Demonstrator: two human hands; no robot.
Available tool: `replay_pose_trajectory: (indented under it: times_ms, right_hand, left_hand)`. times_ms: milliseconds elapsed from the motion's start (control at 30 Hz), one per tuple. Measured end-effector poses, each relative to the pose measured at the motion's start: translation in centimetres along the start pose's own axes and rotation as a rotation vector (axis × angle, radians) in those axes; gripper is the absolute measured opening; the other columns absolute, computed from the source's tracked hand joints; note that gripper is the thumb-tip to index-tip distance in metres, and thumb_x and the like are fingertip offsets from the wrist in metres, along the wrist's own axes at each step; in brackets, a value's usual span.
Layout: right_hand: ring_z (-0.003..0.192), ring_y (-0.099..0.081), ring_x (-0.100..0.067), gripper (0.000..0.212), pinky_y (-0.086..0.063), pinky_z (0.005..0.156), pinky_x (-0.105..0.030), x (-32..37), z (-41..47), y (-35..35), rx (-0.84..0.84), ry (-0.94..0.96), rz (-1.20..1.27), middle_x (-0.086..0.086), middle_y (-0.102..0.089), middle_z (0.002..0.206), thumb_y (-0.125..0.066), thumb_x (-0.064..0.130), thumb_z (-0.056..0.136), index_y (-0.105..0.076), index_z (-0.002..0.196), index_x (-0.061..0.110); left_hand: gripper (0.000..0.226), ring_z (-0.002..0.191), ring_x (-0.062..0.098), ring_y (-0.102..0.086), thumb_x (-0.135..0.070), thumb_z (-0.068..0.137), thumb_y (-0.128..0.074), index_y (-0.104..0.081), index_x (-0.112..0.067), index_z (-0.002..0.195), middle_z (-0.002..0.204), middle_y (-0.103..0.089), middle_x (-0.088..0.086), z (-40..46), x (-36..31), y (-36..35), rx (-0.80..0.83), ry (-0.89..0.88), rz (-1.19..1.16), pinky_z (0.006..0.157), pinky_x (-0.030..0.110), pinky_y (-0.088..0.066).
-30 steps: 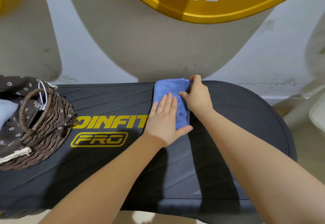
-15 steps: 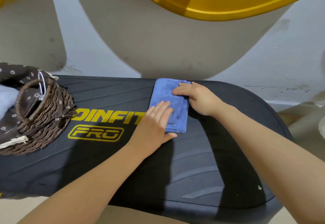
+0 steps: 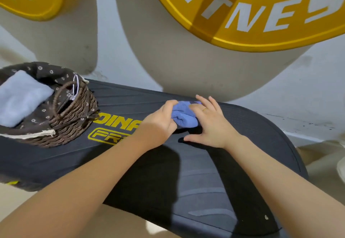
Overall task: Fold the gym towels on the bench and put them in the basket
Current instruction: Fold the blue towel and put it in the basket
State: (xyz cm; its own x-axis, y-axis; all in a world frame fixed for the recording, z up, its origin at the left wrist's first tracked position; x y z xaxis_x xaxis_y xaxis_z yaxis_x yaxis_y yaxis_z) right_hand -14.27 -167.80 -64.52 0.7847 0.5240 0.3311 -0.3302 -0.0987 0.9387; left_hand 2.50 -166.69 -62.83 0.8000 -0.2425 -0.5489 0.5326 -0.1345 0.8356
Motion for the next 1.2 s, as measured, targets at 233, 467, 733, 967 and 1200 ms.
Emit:
replay_pose_trajectory:
  times_ms: [233,467,733,967,1200]
  right_hand:
    - [0.06,-0.05,0.003,0.024,-0.038,0.057,-0.013,5.7,3.5,4.2,-0.306,-0.197,0.633,0.009,-0.055,0.065,-0.07,0.03,0.079,-0.05,0.069,0.02]
    - [0.094,-0.069,-0.023,0.016,-0.055,0.088,-0.047,12.0,6.4,3.3,-0.369,-0.385,1.378,-0.006,-0.072,0.098,-0.063,0.035,0.079,-0.067,0.087,0.022]
    - [0.082,-0.066,-0.007,0.079,-0.055,0.077,-0.019,17.5,13.4,3.4,-0.119,-0.249,1.435,-0.003,-0.061,0.102,-0.069,0.003,0.078,-0.026,0.141,0.024]
    - [0.094,-0.058,-0.011,0.073,-0.046,0.089,-0.025,25.3,23.7,2.1,0.252,-0.162,0.822,-0.001,-0.053,0.112,-0.071,0.012,0.078,-0.035,0.141,0.023]
    - [0.106,-0.062,-0.028,0.028,-0.049,0.096,-0.045,31.2,30.8,-4.8,0.344,-0.247,0.538,-0.012,-0.067,0.111,-0.061,0.018,0.08,-0.062,0.107,0.009]
  left_hand:
    - [0.027,0.101,0.015,-0.058,-0.036,0.093,-0.039,-0.047,-0.024,0.116,0.109,-0.061,0.002,-0.6,0.9,6.6,-0.098,0.167,-1.116,0.086,0.029,-0.045]
    - [0.048,0.107,0.006,-0.062,-0.015,0.077,-0.059,-0.045,-0.025,0.122,0.117,-0.062,-0.007,-3.2,3.6,8.9,-0.082,0.044,-1.017,0.08,0.019,-0.052]
    - [0.042,0.108,0.008,-0.063,-0.021,0.076,-0.063,-0.053,-0.032,0.115,0.114,-0.067,-0.009,-5.9,12.2,17.7,-0.051,0.057,-0.867,0.086,0.028,-0.051]
    - [0.03,0.086,-0.002,-0.067,-0.011,0.084,-0.065,-0.057,-0.028,0.107,0.1,-0.068,-0.01,-7.1,21.2,26.2,0.029,0.166,-0.691,0.068,0.013,-0.053]
    - [0.048,0.097,0.015,-0.061,-0.037,0.074,-0.073,-0.052,-0.023,0.115,0.107,-0.063,-0.002,-8.5,28.9,28.5,-0.02,0.399,-0.297,0.089,0.037,-0.049]
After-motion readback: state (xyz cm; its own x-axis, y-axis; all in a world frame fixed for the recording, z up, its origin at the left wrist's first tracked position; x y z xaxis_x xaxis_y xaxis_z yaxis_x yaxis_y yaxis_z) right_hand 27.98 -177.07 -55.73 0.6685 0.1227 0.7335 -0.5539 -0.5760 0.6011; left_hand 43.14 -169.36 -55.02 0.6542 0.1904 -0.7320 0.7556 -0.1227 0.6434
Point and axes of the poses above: each hand's wrist, its own z-axis towards the middle knuckle, its own y-axis out of the back of the hand, x = y × z, the point moved 2 cm from there along z, towards the middle knuckle
